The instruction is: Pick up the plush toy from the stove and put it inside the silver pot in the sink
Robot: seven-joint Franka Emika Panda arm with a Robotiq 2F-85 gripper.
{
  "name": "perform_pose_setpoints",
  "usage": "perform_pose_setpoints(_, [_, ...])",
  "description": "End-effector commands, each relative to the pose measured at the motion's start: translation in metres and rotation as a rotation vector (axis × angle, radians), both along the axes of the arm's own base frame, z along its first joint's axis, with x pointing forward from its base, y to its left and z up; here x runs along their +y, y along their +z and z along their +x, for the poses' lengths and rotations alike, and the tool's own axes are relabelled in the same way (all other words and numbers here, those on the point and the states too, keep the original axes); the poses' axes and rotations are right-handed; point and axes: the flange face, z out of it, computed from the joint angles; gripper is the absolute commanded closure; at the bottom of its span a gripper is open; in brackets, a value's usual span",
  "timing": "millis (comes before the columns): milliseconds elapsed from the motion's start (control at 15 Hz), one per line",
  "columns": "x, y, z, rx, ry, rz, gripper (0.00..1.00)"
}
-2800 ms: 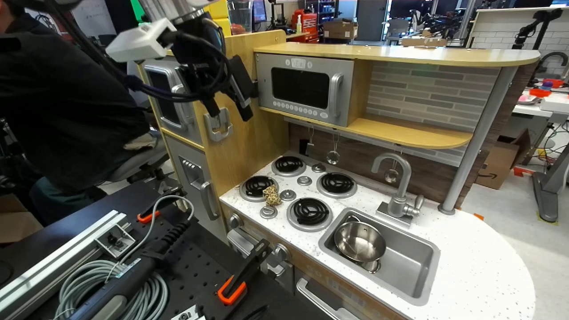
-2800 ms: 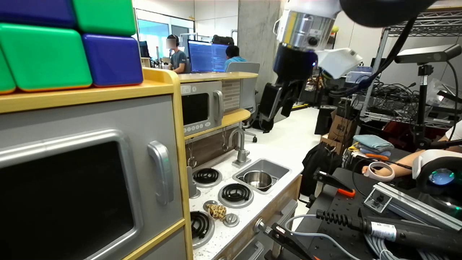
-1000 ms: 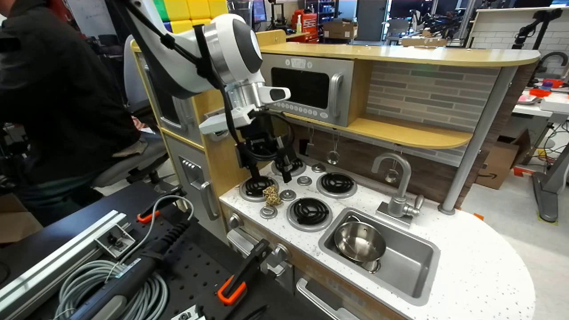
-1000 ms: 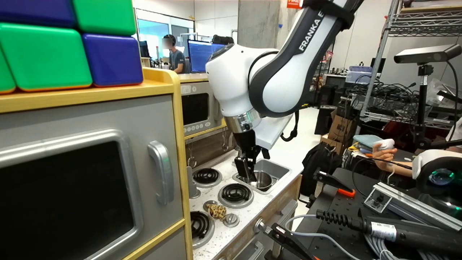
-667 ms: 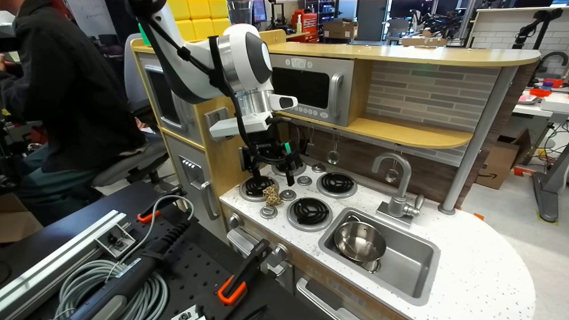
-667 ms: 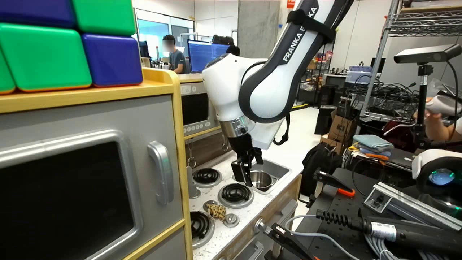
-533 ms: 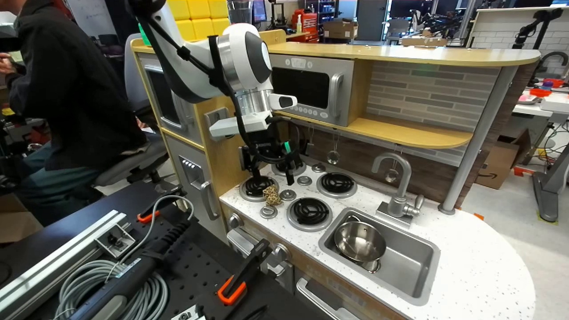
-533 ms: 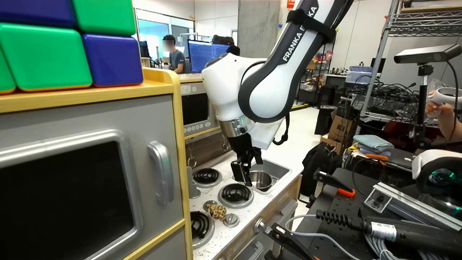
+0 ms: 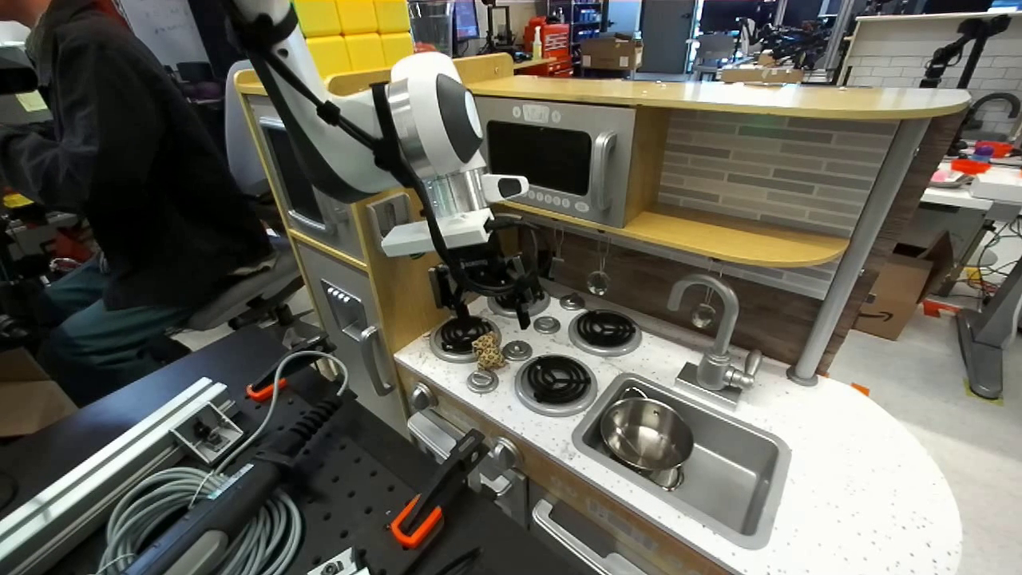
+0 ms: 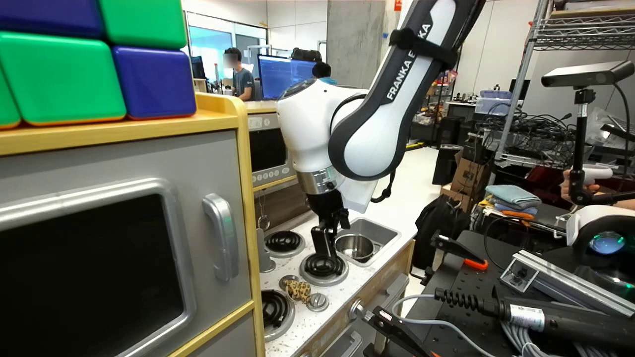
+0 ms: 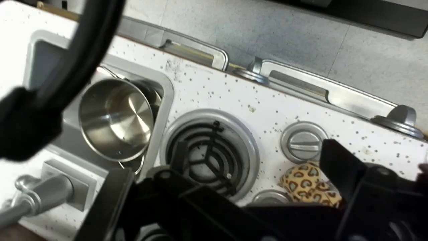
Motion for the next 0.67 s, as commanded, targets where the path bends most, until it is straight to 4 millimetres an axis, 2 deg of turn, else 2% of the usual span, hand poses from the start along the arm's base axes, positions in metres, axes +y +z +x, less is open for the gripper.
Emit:
perform_pose_setpoints(0, [0.019,-0.023,0.002,-0.021,0.197,0.033,0.00])
perform_pose_setpoints(333, [0.033,-0.035,0.007,-0.055,0.417,0.184,0.00])
perform_pose_setpoints(467, [0.037,-0.037,0.009,-0.123,0.461,0.167,0.00])
perform_pose_setpoints(600, [0.037,-0.049,0.011,-0.144,0.522,0.132,0.00])
